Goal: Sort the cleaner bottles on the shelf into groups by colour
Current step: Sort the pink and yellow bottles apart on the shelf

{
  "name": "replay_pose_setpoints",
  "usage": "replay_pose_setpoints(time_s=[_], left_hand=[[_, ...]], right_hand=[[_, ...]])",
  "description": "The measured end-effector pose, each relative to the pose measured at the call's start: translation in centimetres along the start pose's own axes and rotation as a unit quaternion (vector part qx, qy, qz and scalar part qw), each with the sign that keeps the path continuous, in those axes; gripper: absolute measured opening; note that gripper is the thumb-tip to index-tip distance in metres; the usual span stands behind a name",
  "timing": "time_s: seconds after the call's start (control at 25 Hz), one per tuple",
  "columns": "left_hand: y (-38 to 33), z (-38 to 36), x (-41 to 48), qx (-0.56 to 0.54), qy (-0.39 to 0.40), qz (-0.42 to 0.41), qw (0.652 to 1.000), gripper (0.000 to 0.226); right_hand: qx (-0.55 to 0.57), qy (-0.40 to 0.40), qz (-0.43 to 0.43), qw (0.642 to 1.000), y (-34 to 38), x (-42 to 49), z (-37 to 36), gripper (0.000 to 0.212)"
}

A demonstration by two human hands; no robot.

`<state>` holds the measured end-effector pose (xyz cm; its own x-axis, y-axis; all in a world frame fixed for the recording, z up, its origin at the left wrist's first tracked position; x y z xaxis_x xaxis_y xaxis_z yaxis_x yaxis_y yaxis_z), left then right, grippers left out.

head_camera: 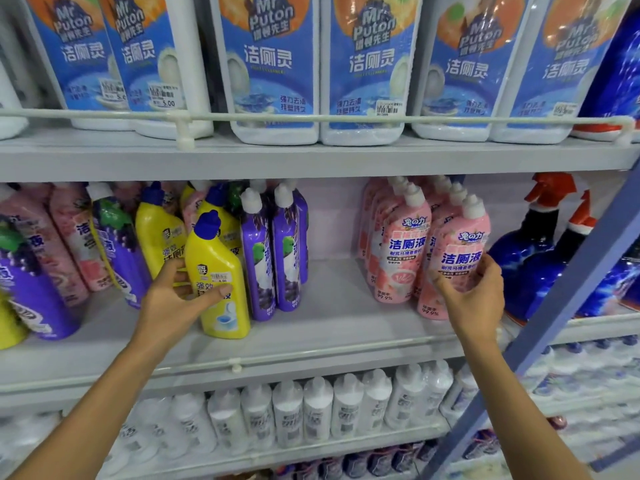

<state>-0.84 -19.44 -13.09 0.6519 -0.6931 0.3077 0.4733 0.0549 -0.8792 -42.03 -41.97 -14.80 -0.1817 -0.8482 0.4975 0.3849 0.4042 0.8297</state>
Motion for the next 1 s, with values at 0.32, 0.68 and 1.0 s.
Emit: replay_pose_setpoints(time_s=[0.32,0.68,1.0], left_hand=[[1.3,2.0,0.7,0.032,-0.014,-0.01,0.999,0.04],[4.5,11.9,0.4,0.105,-0.104,0.018,0.989,0.043],[8.2,19.0,-1.5,0.124,-0.175,0.049,0.975,0.037]], right_hand=[[-0.02,0.012,-0.01,1.0,1.6,-0.8,-0.7,0.089],[0.021,0.001,-0.047,0.999,-1.8,0.2,-0.7,0.095],[0.016,-0.015,-0.043,0.999,-0.2,-0.7,-0.8,0.098]])
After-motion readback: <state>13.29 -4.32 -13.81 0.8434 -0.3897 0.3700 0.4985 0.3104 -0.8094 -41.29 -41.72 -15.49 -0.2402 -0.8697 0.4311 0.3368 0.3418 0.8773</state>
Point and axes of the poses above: each hand's wrist, its own x-axis towards the middle knuckle, its own z-axis out of the back of the hand, y = z × x, the point moved 1 cm from there along x, towards the middle knuckle, and after that the axes turned 8 degrees about x, right-handed, at the moved point
